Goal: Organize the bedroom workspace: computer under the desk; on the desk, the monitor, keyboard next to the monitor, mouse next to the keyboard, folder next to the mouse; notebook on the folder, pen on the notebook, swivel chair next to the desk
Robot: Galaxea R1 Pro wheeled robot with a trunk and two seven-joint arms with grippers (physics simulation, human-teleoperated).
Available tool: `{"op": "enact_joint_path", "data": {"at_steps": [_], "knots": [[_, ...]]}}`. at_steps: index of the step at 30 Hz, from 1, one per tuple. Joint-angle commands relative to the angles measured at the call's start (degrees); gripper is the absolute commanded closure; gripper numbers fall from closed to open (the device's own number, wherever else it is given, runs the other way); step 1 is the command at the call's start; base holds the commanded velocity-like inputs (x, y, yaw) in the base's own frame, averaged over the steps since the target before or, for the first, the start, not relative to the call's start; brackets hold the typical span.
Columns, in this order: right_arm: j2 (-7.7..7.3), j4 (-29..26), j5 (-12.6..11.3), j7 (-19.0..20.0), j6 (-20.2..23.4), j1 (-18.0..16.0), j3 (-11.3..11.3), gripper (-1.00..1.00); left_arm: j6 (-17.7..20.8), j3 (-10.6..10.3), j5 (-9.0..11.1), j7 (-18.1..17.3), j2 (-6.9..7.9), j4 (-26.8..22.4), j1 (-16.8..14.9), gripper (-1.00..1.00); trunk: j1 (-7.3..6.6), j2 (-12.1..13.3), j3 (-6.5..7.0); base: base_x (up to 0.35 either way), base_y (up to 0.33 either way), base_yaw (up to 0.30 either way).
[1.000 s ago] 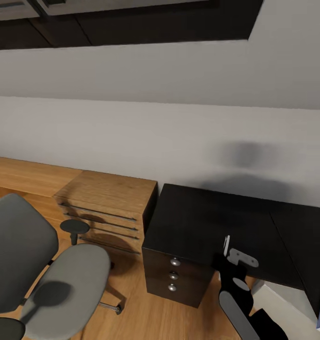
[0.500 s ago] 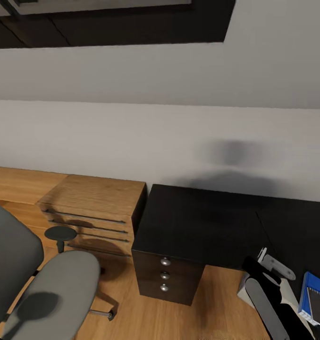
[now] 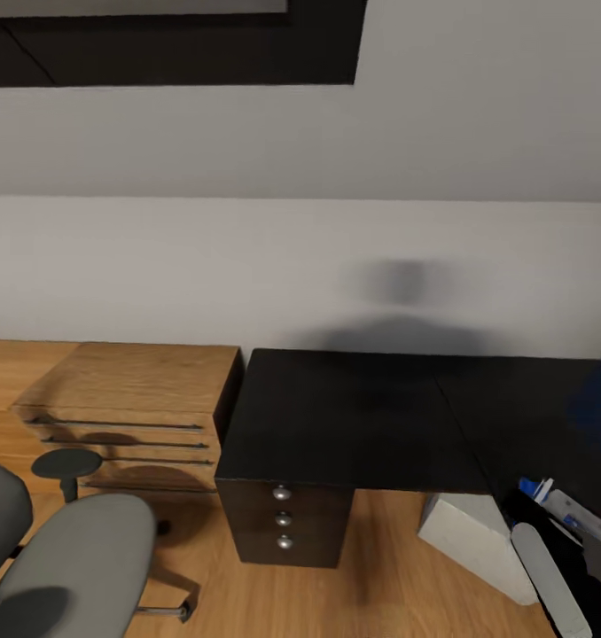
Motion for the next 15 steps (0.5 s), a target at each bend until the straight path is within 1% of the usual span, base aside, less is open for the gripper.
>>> {"op": "enact_joint_path", "data": {"at_steps": [1, 6, 8, 12, 15], "knots": [[-0.21, 2.7, -0.2, 1.1, 0.3, -0.2, -0.8, 1.00, 0.2, -0.1, 0.6, 0.4, 0.02, -0.2, 0.0, -1.00, 0.03, -0.1, -0.08, 0.000, 0.000, -0.280], [-0.62, 6.7, -0.2, 3.4, 0.2, -0.7, -1.4, 1.00, 0.2, -0.1, 0.6, 0.4, 0.00, -0.1, 0.0, -1.00, 0.03, -0.1, 0.01, 0.000, 0.000, -0.277], [-0.69, 7.1, -0.2, 4.2, 0.1, -0.9, -1.8, 1.00, 0.2, -0.2, 0.6, 0.4, 0.00, 0.1, 0.0, -1.00, 0.03, -0.1, 0.02, 0.000, 0.000, -0.034], [-1.07, 7.1, -0.2, 4.3, 0.0, -0.9, -3.0, 1.00, 0.2, -0.2, 0.6, 0.4, 0.00, 0.1, 0.0, -1.00, 0.03, -0.1, 0.02, 0.000, 0.000, -0.005], [-1.50, 7.1, -0.1, 4.4, -0.2, -0.9, -3.4, 1.00, 0.2, -0.2, 0.6, 0.4, 0.03, 0.1, 0.0, -1.00, 0.03, -0.1, 0.02, 0.002, 0.000, 0.000]]}}
